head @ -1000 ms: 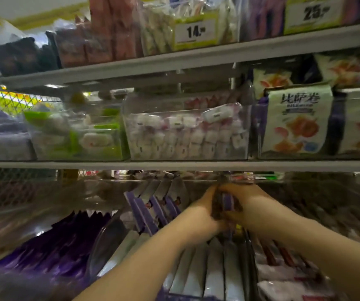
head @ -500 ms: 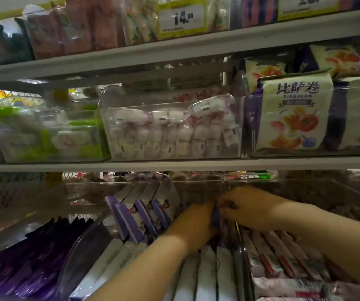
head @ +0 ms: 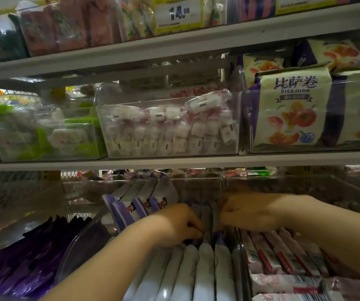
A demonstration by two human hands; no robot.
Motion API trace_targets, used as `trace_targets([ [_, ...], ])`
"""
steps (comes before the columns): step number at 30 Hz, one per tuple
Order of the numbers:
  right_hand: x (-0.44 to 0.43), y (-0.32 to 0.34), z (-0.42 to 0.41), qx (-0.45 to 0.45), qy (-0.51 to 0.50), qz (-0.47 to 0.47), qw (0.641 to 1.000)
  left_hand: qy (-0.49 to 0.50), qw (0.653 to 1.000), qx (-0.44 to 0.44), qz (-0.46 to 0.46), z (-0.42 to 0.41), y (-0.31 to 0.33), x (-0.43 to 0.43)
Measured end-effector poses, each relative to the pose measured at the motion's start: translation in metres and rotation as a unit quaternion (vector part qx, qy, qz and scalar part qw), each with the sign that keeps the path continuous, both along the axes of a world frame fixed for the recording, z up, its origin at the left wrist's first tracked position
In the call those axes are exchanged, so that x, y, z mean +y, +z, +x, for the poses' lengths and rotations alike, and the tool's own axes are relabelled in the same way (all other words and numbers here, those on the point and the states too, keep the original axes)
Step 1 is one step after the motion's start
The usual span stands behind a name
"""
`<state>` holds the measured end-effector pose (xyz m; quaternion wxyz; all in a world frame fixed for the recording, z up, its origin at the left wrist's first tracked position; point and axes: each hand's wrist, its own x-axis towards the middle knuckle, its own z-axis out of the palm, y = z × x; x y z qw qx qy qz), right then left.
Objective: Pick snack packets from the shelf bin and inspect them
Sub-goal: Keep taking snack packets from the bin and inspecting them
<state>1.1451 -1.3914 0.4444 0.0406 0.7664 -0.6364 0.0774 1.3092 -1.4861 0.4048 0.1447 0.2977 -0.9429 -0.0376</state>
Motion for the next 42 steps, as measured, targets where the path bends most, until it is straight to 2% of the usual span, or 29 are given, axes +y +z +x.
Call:
trace_targets([
  [6,-0.007,-0.003,-0.001,-0.002,-0.001,0.016,1.0,0.06,0.995,-0.014,-0.076,-0.015,-0.014,0.009],
  [10,-0.01,-0.006,-0.004,-0.022,0.002,0.009,1.0,0.069,0.996,0.043,-0.045,-0.015,-0.011,0.007],
  [14,-0.013,-0.008,-0.007,-0.033,0.004,0.006,0.999,0.082,0.996,-0.027,-0.01,-0.01,-0.003,0.007],
  [17,-0.014,-0.01,-0.006,-0.033,0.005,-0.002,0.999,0.121,0.99,-0.059,-0.045,-0.019,-0.003,0.013],
  [19,-0.013,-0.01,-0.005,-0.038,0.005,-0.003,0.999,0.147,0.985,-0.05,-0.072,-0.026,-0.008,0.017],
  [24,-0.012,-0.011,-0.006,-0.04,0.011,-0.008,0.999,0.132,0.985,0.085,-0.068,-0.017,-0.012,0.016],
  [28,-0.013,-0.011,-0.005,-0.031,0.018,-0.006,0.999,0.134,0.965,0.217,-0.065,-0.008,-0.008,0.013],
  [30,-0.013,-0.011,-0.006,-0.034,0.024,0.006,0.999,0.121,0.941,0.308,-0.074,-0.002,-0.007,0.015],
  [34,-0.012,-0.014,-0.005,-0.035,0.018,-0.01,0.999,0.08,0.858,0.5,-0.092,0.016,-0.009,0.028],
  [37,-0.009,-0.018,-0.001,-0.065,0.001,-0.052,0.997,0.101,0.821,0.56,-0.034,0.028,-0.011,0.041],
  [40,0.001,-0.023,0.01,-0.089,-0.001,-0.145,0.985,0.096,0.803,0.587,-0.044,0.046,-0.018,0.062],
  [42,0.012,-0.025,0.024,-0.129,0.014,-0.226,0.965,0.084,0.795,0.597,-0.065,0.06,-0.023,0.078],
])
